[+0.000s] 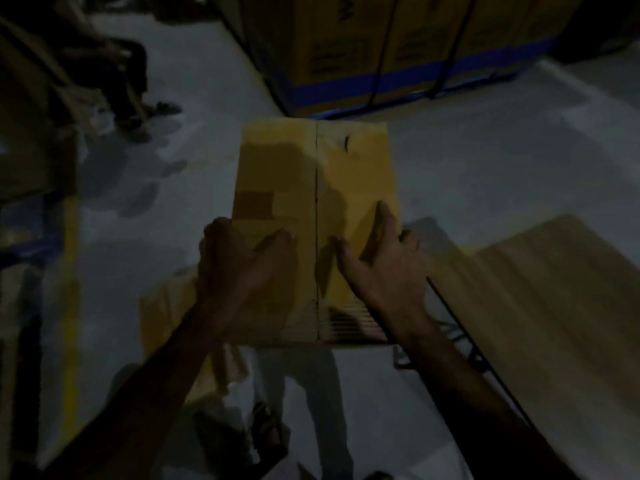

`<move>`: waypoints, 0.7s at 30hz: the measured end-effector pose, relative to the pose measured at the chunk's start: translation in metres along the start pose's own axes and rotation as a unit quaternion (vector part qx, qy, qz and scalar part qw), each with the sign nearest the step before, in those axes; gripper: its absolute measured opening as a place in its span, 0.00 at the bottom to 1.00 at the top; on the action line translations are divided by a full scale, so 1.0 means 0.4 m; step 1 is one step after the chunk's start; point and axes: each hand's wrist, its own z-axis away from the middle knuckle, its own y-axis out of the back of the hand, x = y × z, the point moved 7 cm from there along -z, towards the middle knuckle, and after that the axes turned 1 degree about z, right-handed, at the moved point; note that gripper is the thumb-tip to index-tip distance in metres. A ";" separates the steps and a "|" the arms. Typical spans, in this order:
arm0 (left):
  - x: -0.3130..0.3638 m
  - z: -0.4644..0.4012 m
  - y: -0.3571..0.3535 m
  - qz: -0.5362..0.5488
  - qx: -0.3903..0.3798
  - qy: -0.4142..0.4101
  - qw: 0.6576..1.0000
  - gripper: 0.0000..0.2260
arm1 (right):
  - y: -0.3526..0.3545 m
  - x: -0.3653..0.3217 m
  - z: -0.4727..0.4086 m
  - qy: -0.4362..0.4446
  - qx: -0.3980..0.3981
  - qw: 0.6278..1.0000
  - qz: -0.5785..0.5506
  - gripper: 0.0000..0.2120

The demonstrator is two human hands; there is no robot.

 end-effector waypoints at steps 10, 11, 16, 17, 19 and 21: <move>0.620 0.383 -0.502 0.004 -0.176 -0.178 0.968 0.52 | 0.578 0.592 0.157 -0.181 0.147 0.972 0.012 0.42; 0.664 0.426 -0.554 0.000 -0.195 -0.193 0.962 0.52 | 0.615 0.648 0.179 -0.199 0.160 0.967 0.010 0.42; 0.848 0.614 -0.790 -0.027 -0.287 -0.267 0.920 0.52 | 0.745 0.912 0.263 -0.291 0.219 0.931 0.005 0.41; 0.874 0.647 -0.833 -0.039 -0.300 -0.277 0.912 0.53 | 0.763 0.962 0.276 -0.309 0.224 0.924 0.003 0.41; 0.918 0.708 -0.921 -0.070 -0.323 -0.291 0.898 0.56 | 0.791 1.053 0.302 -0.341 0.232 0.911 -0.003 0.42; 0.947 0.760 -1.006 -0.092 -0.352 -0.301 0.882 0.58 | 0.806 1.134 0.323 -0.366 0.230 0.902 -0.005 0.43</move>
